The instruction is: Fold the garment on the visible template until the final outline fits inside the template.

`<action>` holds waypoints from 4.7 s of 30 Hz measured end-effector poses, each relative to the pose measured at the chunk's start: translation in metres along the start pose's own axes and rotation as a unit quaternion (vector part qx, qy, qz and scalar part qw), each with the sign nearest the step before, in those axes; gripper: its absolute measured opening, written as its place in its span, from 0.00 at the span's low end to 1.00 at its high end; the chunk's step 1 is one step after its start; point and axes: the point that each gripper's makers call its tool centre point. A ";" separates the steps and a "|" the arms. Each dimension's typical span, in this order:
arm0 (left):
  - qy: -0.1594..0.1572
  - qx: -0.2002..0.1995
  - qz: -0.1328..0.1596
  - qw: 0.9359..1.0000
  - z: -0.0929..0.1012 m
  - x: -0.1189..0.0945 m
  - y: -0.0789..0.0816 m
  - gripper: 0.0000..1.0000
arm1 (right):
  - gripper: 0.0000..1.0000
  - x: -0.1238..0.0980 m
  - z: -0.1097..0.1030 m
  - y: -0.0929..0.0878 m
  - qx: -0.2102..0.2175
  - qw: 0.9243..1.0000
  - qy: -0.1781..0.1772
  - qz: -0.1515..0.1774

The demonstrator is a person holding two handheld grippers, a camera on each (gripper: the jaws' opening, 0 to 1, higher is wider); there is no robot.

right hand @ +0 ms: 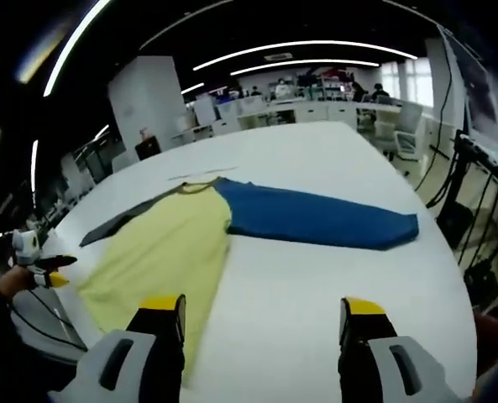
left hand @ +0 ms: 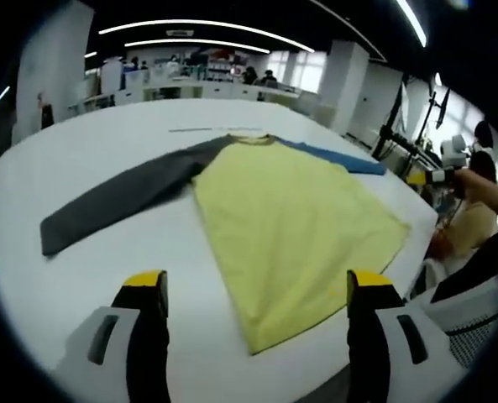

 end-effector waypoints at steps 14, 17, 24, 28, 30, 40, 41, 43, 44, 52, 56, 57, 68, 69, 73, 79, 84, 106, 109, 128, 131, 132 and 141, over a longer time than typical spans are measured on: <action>-0.006 0.048 0.026 0.998 0.006 0.008 0.019 0.94 | 0.83 0.025 0.067 0.030 0.040 0.998 -0.031 0.031; -0.007 0.054 0.037 0.998 0.007 0.009 0.024 0.98 | 0.81 0.028 0.085 0.036 0.029 0.997 -0.063 0.040; -0.011 0.064 0.046 0.997 0.008 0.012 0.030 0.99 | 0.74 0.041 0.113 0.048 0.040 0.994 -0.090 0.045; 0.000 0.077 0.051 0.996 0.007 0.012 0.036 0.99 | 0.73 0.054 0.129 0.049 0.091 0.991 -0.090 0.040; 0.011 0.089 0.051 0.995 0.006 0.010 0.041 0.98 | 0.69 0.060 0.134 0.047 0.068 0.993 -0.093 0.031; 0.035 0.106 0.049 0.993 0.002 0.003 0.049 0.89 | 0.42 0.088 0.172 0.047 0.059 0.991 -0.118 0.013; 0.036 0.106 0.049 0.993 0.001 0.003 0.048 0.89 | 0.38 0.088 0.173 0.047 0.059 0.991 -0.121 0.011; 0.037 0.106 0.048 0.993 0.002 0.003 0.048 0.87 | 0.30 0.090 0.180 0.046 0.065 0.990 -0.126 0.003; 0.039 0.105 0.048 0.993 0.002 0.003 0.048 0.87 | 0.29 0.091 0.184 0.044 0.066 0.989 -0.129 -0.002; 0.045 0.109 0.042 0.992 0.000 0.001 0.045 0.85 | 0.16 0.093 0.197 0.038 0.072 0.987 -0.141 -0.016; 0.043 0.103 0.043 0.993 0.001 0.000 0.045 0.84 | 0.06 0.102 0.216 0.041 0.060 0.987 -0.146 -0.016; 0.043 0.103 0.046 0.993 0.001 0.000 0.047 0.84 | 0.05 0.096 0.205 0.039 0.054 0.987 -0.147 -0.020; 0.052 0.111 0.042 0.992 -0.001 -0.005 0.050 0.83 | 0.00 0.086 0.202 0.063 0.061 0.989 -0.137 0.021; 0.053 0.111 0.043 0.992 -0.002 -0.005 0.050 0.83 | 0.00 0.088 0.207 0.067 0.058 0.989 -0.134 0.022; 0.054 0.110 0.047 0.991 0.000 -0.006 0.051 0.84 | 0.00 0.084 0.197 0.076 0.052 0.990 -0.125 0.026; 0.054 0.116 0.050 0.991 0.003 -0.007 0.054 0.85 | 0.00 0.083 0.179 0.083 0.082 0.990 -0.111 0.030; 0.054 0.119 0.054 0.990 0.003 -0.009 0.055 0.85 | 0.00 0.086 0.176 0.085 0.037 0.992 -0.123 0.014; 0.050 0.120 0.059 0.990 0.009 -0.015 0.054 0.87 | 0.00 0.110 0.088 0.121 -0.001 0.997 -0.067 0.035; 0.049 0.122 0.057 0.990 0.011 -0.016 0.054 0.87 | 0.00 0.105 0.063 0.121 -0.001 0.997 -0.059 0.039; 0.038 0.132 0.055 0.989 0.016 -0.013 0.056 0.88 | 0.00 0.108 0.001 0.136 -0.007 0.999 -0.025 0.047; 0.035 0.129 0.057 0.989 0.017 -0.013 0.056 0.88 | 0.00 0.110 -0.005 0.137 -0.007 0.999 -0.025 0.043; 0.034 0.129 0.058 0.989 0.018 -0.013 0.056 0.88 | 0.00 0.110 -0.007 0.137 -0.006 0.999 -0.024 0.043; 0.030 0.125 0.066 0.990 0.019 -0.013 0.055 0.89 | 0.00 0.116 -0.030 0.142 -0.009 0.999 -0.006 0.041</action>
Point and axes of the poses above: the point that each gripper's makers call its tool centre point, and the gripper's own axes: x roughly forward along the fingers, z roughly to its right, y roughly out of its top, and after that the axes turned 7 degrees about -y, right-handed
